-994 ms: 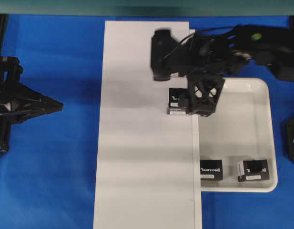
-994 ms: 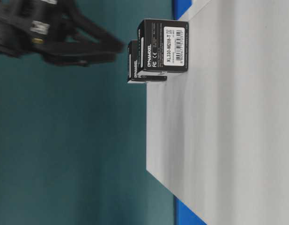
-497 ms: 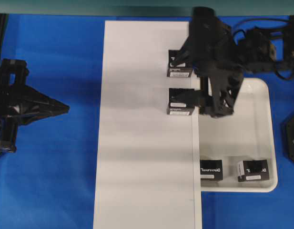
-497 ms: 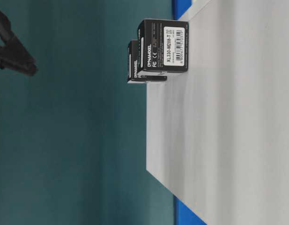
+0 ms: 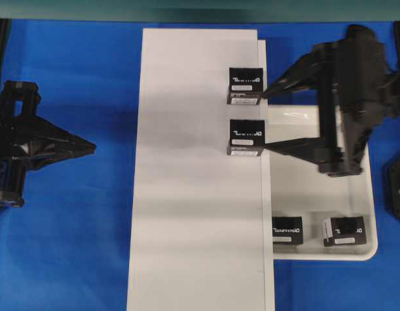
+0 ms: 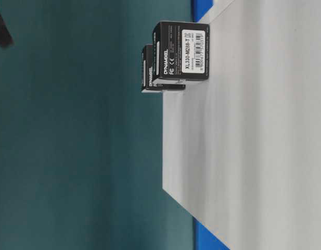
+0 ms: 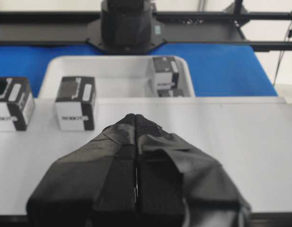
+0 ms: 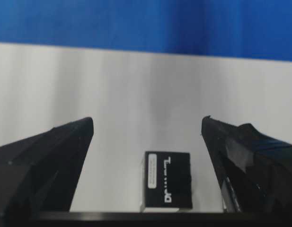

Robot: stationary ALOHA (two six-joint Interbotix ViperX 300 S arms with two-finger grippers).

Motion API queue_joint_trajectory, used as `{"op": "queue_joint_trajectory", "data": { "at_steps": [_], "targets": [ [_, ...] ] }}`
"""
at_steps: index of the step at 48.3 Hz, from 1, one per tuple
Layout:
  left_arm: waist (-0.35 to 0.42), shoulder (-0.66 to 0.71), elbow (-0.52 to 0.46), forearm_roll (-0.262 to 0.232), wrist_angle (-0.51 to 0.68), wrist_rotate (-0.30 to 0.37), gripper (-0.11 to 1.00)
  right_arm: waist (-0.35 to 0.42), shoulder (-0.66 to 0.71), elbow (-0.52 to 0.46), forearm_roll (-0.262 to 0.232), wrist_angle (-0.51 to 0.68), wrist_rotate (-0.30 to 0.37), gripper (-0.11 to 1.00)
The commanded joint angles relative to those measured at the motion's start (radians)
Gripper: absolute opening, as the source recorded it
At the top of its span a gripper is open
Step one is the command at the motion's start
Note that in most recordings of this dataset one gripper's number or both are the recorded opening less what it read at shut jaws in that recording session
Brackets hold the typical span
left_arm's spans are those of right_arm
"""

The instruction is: Place the box from the white plastic tray onto the white base.

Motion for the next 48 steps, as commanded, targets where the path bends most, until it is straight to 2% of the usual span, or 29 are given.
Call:
{"op": "queue_joint_trajectory", "data": {
  "at_steps": [1,12,21,31,48],
  "targets": [
    [-0.002,-0.003,-0.023,0.003,-0.006,0.0,-0.07,0.006,-0.051,0.034,0.003,-0.038,0.009,0.98],
    [-0.002,-0.015,-0.023,0.003,-0.005,0.0,-0.07,0.032,-0.195,0.153,0.002,-0.149,0.049,0.98],
    [-0.002,-0.026,-0.021,0.003,-0.005,0.0,-0.07,0.037,-0.305,0.224,0.003,-0.19,0.074,0.98],
    [-0.003,-0.029,-0.021,0.005,-0.005,0.0,-0.07,0.037,-0.371,0.256,0.002,-0.193,0.083,0.98],
    [-0.003,-0.029,-0.021,0.003,-0.006,-0.002,-0.07,0.037,-0.402,0.285,0.002,-0.193,0.083,0.98]
  ]
}}
